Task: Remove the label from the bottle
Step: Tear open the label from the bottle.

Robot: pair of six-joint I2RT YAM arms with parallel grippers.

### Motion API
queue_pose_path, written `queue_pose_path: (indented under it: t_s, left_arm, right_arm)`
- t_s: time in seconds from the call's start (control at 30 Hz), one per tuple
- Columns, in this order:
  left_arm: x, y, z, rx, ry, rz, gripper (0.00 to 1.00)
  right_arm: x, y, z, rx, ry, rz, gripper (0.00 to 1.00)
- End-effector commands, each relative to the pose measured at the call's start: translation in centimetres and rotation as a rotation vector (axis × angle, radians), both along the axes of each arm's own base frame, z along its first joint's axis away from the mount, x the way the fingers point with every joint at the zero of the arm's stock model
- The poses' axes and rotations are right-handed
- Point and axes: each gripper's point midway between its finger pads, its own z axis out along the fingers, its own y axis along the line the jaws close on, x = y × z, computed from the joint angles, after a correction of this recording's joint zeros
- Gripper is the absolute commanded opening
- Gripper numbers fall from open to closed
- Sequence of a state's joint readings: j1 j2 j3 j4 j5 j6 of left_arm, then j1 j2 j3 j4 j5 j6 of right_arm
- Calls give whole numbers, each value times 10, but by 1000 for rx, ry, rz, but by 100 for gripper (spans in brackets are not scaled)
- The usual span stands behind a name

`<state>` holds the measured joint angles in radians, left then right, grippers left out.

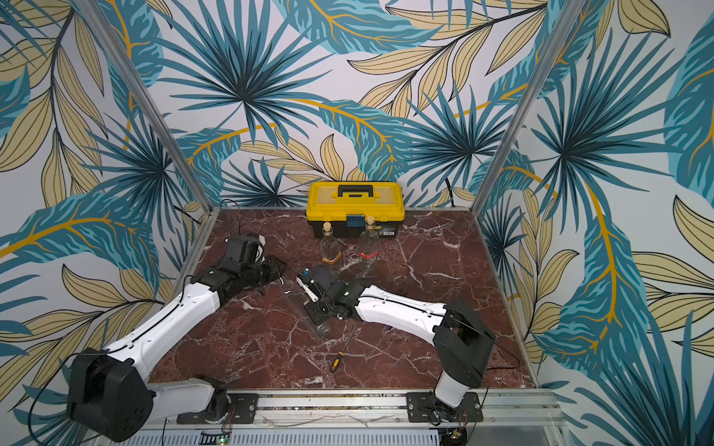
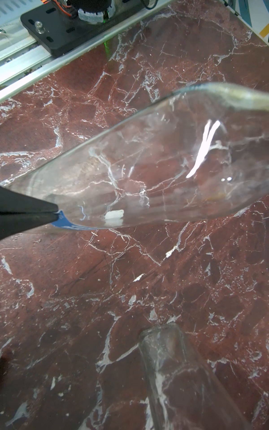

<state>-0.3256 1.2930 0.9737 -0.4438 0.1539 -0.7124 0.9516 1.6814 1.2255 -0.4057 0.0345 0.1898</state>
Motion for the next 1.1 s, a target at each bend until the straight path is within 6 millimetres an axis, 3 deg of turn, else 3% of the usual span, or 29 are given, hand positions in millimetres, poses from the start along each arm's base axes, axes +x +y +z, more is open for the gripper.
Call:
queue_pose_path:
  t_s: [0.0,1.07]
  left_arm:
    - [-24,-14,-16,40,74,-167,0]
    - [-34,-18,-18,89,36,-308,0]
  right_arm:
    - [12,-26,-25,-114,-33,-68,0]
    - [19,-23,-21,-183,-162,-35,0]
